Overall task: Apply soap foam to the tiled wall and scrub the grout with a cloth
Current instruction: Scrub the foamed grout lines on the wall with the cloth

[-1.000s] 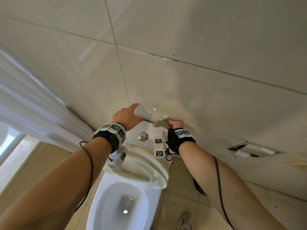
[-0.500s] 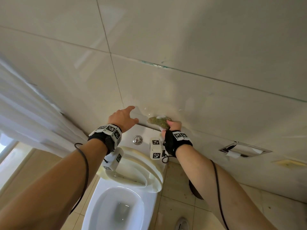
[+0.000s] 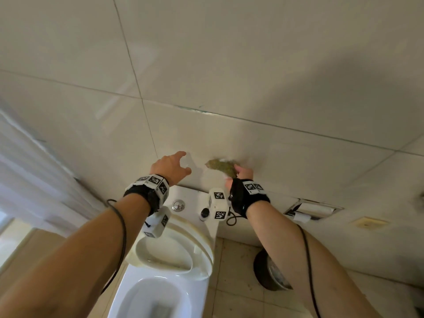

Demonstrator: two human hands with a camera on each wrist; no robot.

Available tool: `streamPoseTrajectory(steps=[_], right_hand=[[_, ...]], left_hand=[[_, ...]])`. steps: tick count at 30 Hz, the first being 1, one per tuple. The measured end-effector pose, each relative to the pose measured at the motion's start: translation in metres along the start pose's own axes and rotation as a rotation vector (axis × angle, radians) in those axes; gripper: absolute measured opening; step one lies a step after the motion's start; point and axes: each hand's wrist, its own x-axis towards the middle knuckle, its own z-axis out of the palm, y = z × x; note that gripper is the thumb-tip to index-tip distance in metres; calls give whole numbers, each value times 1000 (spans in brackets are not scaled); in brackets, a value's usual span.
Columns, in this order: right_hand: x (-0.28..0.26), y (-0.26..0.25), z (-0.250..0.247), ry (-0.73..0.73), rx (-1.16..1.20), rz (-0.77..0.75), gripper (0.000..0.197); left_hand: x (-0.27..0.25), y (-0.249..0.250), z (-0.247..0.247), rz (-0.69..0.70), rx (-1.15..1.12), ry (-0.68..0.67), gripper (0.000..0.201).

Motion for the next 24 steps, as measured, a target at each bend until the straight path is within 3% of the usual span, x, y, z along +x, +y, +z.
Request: streamPoseTrajectory(steps=[17,21,24], right_hand=[[-86,-85,25,-147,326,-118,49],[-102,-89,44,-239,481,-225,21],[-111,-87,54,-345,542,-251,27]], left_hand=[[-34,41,-55,156,-101,166,63],[-41,40,-66,152,-132,174,60],[-45,38,-69,152,-238,164,58]])
